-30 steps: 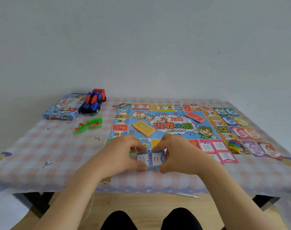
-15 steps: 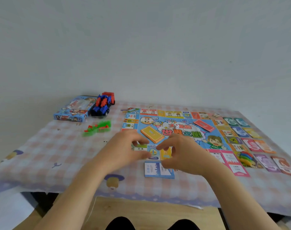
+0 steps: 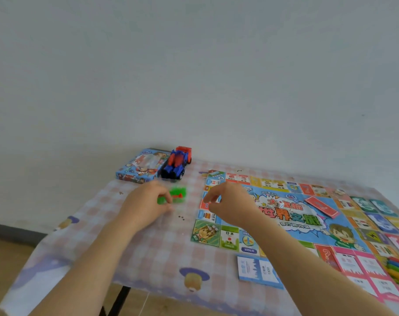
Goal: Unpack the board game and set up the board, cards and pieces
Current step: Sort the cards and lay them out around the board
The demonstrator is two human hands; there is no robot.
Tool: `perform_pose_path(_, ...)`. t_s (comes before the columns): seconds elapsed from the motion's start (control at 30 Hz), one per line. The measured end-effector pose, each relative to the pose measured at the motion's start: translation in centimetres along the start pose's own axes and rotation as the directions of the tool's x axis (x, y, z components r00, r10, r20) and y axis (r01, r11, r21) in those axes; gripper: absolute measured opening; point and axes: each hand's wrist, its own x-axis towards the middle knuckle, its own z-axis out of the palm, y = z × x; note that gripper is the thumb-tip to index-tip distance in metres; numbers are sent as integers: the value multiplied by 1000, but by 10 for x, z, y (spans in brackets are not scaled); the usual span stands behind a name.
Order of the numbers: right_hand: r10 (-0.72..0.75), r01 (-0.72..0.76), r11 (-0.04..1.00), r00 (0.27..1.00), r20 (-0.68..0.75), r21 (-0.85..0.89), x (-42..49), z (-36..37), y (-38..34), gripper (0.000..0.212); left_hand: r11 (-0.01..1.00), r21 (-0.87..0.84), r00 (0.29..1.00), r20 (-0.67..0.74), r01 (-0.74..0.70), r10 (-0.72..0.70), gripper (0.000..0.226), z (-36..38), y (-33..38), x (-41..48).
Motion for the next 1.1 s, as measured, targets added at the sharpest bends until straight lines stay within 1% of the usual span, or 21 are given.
perform_pose_path(0.07, 30, -30, 999, 999, -11, 13, 7, 8, -1, 25, 1000, -15, 1000, -15, -16, 15, 6, 2, -1, -2)
perform_pose_path(0.17, 71, -70, 997, 997, -37, 33, 18, 19, -3, 23, 994, -93, 998, 33, -52, 55, 12, 3, -3, -3)
perform_pose_path(0.23, 90, -89, 995, 995, -46, 34, 25, 23, -7, 25, 988, -144, 997, 45, -50, 57, 16, 1, -5, -3)
perform_pose_path(0.27, 94, -93, 995, 994, -47, 29, 28, 23, -9, 27, 988, -148, 999, 31, -31, 36, 18, 0, -7, -3)
perform_pose_path(0.3, 93, -92, 995, 995, -43, 23, 32, 24, -12, 30, 991, -134, 1000, 18, 10, -7, 27, -2, -10, -3)
perform_pose_path(0.33, 86, -86, 996, 996, -37, 17, 34, 24, -14, 32, 993, -103, 998, 21, 63, -61, 42, -4, -14, -4)
perform_pose_path(0.4, 67, -67, 998, 997, -21, 1, 40, 25, -19, 34, 985, -23, 982, 93, 168, -166, 67, -10, -21, -5)
perform_pose_path(0.43, 61, -61, 998, 998, -14, -6, 43, 26, -21, 35, 979, 7, 970, 138, 202, -201, 73, -13, -21, -6)
perform_pose_path(0.5, 56, -56, 998, 998, -7, -11, 47, 29, -24, 36, 972, 13, 957, 174, 234, -232, 72, -16, -21, -7)
perform_pose_path(0.53, 55, -55, 998, 998, -14, -8, 48, 29, -26, 36, 972, -7, 959, 169, 234, -230, 70, -18, -22, -8)
perform_pose_path(0.6, 40, -41, 999, 998, -51, -7, 50, 28, -28, 38, 970, -101, 964, 174, 219, -199, 67, -23, -26, -8)
perform_pose_path(0.67, -21, 17, 999, 997, -80, -45, 51, 22, -32, 42, 960, -223, 970, 208, 170, -123, 67, -29, -31, -6)
perform_pose_path(0.7, -61, 56, 996, 996, -68, -76, 52, 18, -33, 44, 951, -273, 970, 230, 144, -81, 68, -33, -31, -4)
perform_pose_path(0.77, -112, 112, 985, 994, 6, -130, 52, 11, -38, 45, 934, -340, 962, 274, 107, -11, 68, -40, -29, 1)
perform_pose_path(0.83, -120, 137, 975, 987, 109, -175, 53, 7, -43, 41, 925, -369, 952, 305, 85, 34, 68, -46, -26, 9)
perform_pose_path(0.9, -111, 141, 969, 982, 153, -203, 54, 7, -44, 35, 925, -372, 939, 338, 75, 59, 67, -48, -24, 18)
perform_pose_path(1.03, -55, 57, 993, 998, 23, -100, 61, 10, -38, 18, 917, -388, 921, 383, 89, 73, 63, -48, -24, 30)
perform_pose_path(1.1, -18, 18, 998, 1000, -4, -66, 65, 12, -38, 15, 926, -370, 923, 378, 77, 74, 64, -50, -24, 35)
